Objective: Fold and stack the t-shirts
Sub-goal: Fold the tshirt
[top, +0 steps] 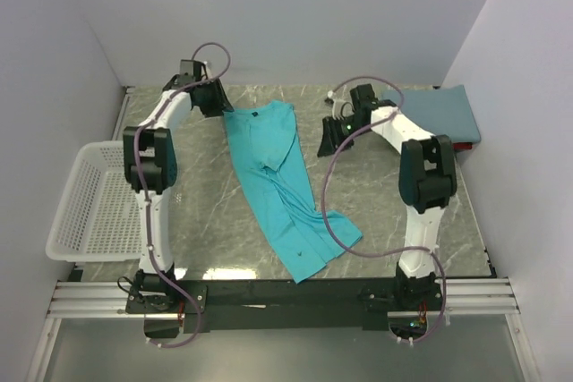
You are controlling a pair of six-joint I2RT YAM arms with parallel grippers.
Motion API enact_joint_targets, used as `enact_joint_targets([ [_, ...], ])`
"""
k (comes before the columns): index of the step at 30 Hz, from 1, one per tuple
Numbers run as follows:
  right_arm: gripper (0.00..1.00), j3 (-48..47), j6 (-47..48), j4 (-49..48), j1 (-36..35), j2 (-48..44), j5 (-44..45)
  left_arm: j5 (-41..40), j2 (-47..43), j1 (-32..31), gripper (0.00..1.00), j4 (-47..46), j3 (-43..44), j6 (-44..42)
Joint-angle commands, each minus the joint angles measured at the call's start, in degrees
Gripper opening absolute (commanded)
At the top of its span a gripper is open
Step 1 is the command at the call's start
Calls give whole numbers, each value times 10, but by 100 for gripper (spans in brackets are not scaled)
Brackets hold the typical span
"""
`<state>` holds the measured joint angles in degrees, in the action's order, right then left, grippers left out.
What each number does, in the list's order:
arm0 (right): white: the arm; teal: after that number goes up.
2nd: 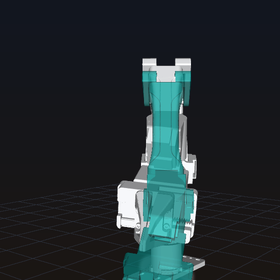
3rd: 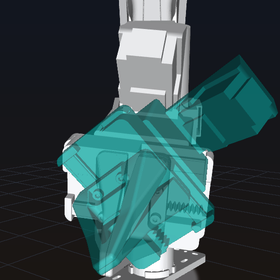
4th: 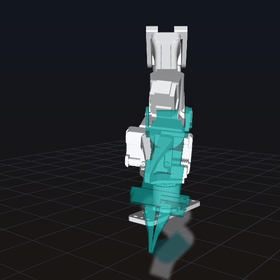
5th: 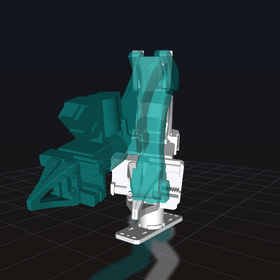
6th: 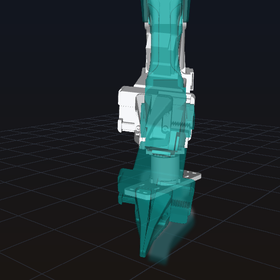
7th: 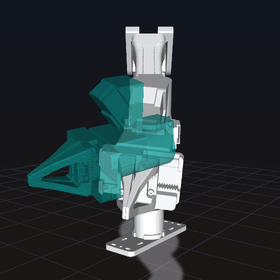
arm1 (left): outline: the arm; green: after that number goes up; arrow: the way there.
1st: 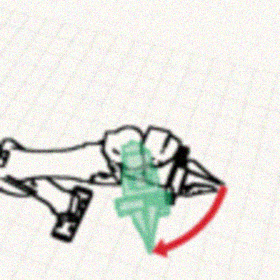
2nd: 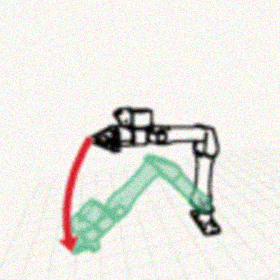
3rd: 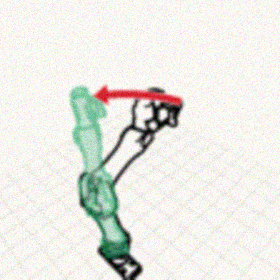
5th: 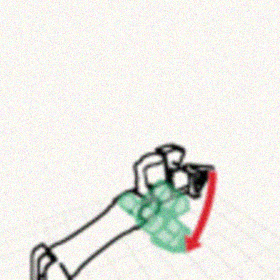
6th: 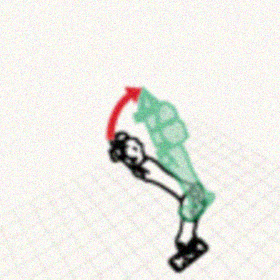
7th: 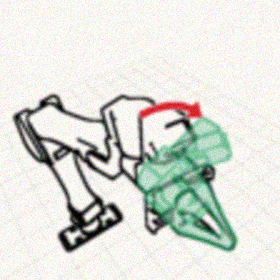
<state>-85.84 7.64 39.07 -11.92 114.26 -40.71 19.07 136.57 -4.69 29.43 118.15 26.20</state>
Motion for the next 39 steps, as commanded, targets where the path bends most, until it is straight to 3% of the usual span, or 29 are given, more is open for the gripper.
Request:
enact_joint_targets([
  [1,40,-110,-41,-10,-9,76,-33,-28,-129,7,48,-40,-43,-50],
  [5,42,-224,-151,-43,-19,177,-17,-61,-241,14,58,-77,-157,-62],
  [7,42,-262,-211,-78,-22,197,5,-35,-306,31,65,-108,-241,-43],
  [12,43,-285,-319,-165,-30,232,97,53,-439,83,65,-155,-434,1],
  [16,43,-381,-342,-135,-36,291,103,76,-535,83,64,-164,-557,-26],
  [20,43,-385,-374,-144,-43,313,117,85,-610,82,64,-162,-659,-58],
  [27,43,-425,-394,-122,-53,341,138,47,-702,83,64,-165,-713,-84],
  [33,39,-425,-395,-102,-57,340,149,59,-690,84,64,-167,-689,-85],
  [36,30,-425,-394,-96,-62,338,164,69,-687,85,64,-167,-688,-84],
  [39,13,-435,-395,-96,-63,341,170,76,-692,86,64,-169,-691,-85],
])
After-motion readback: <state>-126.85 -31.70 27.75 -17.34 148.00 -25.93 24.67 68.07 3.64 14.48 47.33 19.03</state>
